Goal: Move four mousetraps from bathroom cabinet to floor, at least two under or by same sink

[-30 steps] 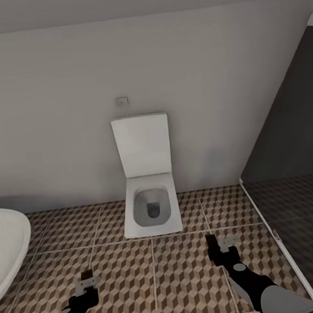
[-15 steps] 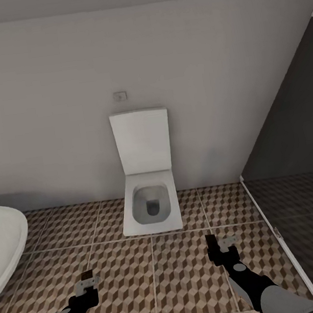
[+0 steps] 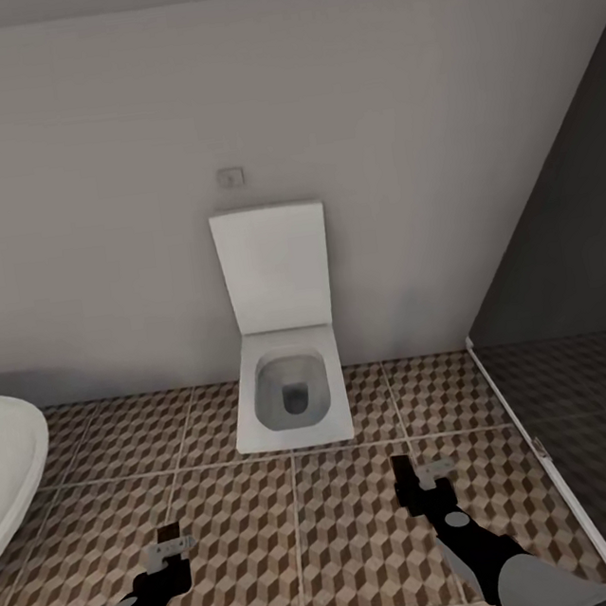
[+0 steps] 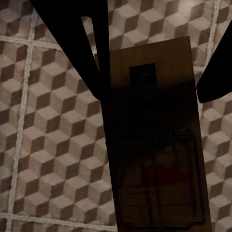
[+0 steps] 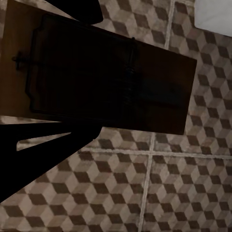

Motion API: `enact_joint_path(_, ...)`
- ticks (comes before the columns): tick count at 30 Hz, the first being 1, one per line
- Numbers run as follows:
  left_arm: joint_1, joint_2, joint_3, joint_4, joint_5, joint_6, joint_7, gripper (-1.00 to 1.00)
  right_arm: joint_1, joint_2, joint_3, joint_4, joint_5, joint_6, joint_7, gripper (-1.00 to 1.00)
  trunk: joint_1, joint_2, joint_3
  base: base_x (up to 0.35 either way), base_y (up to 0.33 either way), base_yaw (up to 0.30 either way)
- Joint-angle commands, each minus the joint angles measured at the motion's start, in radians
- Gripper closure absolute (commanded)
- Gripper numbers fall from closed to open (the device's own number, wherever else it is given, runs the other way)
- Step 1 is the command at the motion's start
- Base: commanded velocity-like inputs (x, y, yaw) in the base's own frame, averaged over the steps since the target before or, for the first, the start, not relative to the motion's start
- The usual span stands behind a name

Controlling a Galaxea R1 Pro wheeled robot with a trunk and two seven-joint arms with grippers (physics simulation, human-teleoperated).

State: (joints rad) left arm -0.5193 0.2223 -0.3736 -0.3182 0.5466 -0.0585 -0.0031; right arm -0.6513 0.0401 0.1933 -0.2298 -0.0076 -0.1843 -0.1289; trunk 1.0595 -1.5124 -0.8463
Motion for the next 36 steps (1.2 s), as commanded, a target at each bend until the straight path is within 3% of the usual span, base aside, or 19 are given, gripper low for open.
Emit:
enact_joint_path(1,-0.001,0.001,-0.008,0.0,0.01,-0.004,0.0,1.0,-0.001,0.003,0.008,0.001,-0.001,-0.003,-0.008,1.0,0.004,-0.008,-0.004,0.0,0.0,0.0)
enact_joint_path(5,-0.001,-0.005,-0.016,-0.001,0.01,-0.005,0.0,1.0,-0.001,0.006,0.008,0.001,0.0,-0.003,-0.008,1.0,0.019,-0.036,-0.016,0.0,0.0,0.0)
enact_joint_path(10,-0.001,-0.01,-0.071,-0.014,0.01,-0.006,0.0,1.0,-0.001,0.008,0.008,0.001,0.0,-0.003,-0.007,1.0,0.038,-0.071,-0.032,0.0,0.0,0.0)
enact_joint_path(13,-0.001,-0.01,-0.103,-0.067,0.011,-0.005,0.003,1.0,-0.001,0.012,0.009,0.001,0.001,-0.003,-0.006,1.0,0.05,-0.092,-0.041,0.0,0.0,0.0)
enact_joint_path(20,-0.001,-0.016,-0.125,-0.168,0.011,0.003,0.003,1.0,-0.001,0.02,0.009,0.001,0.001,-0.003,0.052,1.0,0.077,-0.141,-0.063,0.0,0.0,0.0)
enact_joint_path(26,-0.001,-0.017,-0.19,-0.247,0.012,0.007,0.005,1.0,-0.001,0.027,0.009,0.0,0.0,-0.003,0.081,1.0,0.077,-0.141,-0.063,0.0,0.0,0.0)
enact_joint_path(36,-0.001,-0.016,-0.209,-0.202,0.013,0.008,0.006,1.0,-0.001,0.037,0.009,0.0,-0.002,-0.003,0.084,1.0,0.081,-0.148,-0.067,0.0,0.0,0.0)
